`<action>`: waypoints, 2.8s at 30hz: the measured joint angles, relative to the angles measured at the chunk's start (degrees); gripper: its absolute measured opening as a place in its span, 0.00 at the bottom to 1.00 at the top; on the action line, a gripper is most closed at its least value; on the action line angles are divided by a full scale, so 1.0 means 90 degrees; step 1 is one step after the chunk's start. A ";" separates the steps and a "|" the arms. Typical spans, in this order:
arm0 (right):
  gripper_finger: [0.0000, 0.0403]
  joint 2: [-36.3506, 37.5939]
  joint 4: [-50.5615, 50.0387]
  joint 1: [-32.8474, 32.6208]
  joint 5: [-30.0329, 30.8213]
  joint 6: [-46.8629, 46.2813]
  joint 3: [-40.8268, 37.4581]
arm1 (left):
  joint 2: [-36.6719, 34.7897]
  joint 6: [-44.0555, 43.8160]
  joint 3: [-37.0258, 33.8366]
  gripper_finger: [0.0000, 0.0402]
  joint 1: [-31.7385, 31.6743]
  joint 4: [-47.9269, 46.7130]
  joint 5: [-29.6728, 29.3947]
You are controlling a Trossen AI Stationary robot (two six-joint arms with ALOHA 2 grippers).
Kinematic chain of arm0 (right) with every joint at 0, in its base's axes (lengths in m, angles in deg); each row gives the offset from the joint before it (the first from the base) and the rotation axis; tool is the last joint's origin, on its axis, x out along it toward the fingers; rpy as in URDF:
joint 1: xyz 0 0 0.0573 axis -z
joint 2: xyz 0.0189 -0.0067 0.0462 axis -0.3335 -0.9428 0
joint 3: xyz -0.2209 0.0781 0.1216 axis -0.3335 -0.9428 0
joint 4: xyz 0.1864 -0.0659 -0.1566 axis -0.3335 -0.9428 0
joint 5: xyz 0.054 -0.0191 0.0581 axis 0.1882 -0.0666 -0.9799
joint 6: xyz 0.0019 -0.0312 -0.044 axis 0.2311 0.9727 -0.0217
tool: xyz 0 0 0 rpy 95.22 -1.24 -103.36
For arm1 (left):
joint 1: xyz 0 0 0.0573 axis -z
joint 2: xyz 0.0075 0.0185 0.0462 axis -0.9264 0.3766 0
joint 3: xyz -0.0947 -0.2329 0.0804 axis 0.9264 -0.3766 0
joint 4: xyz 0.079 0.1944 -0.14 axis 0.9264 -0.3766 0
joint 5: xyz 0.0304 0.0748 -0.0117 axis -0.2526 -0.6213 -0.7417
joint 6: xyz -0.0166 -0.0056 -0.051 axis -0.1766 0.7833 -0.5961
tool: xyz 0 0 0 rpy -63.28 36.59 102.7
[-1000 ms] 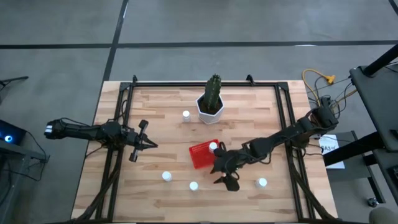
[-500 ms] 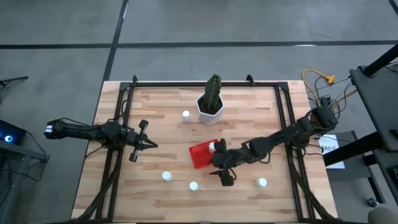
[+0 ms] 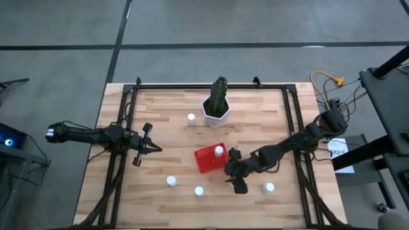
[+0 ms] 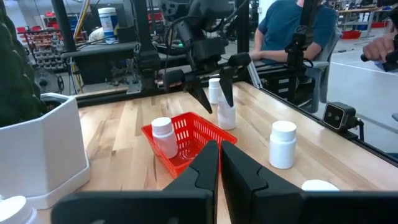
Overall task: Pick and place pill bottles into a basket
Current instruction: Put the white pill bottle into the red bin
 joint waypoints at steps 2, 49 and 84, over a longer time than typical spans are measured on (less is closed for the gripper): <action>0.52 0.0000 0.0010 -0.0070 0.0067 -0.0046 -0.0025 | 0.0000 0.0000 0.0000 0.00 0.0000 0.0002 -0.0002; 0.78 0.0019 -0.1091 -0.0125 0.0894 -0.0063 0.1002 | 0.0002 -0.0002 0.0000 0.00 -0.0001 0.0002 -0.0021; 0.73 0.0017 -0.2151 -0.0311 -0.0019 -0.1067 0.0973 | 0.0002 -0.0005 0.0000 0.00 -0.0002 0.0000 -0.0022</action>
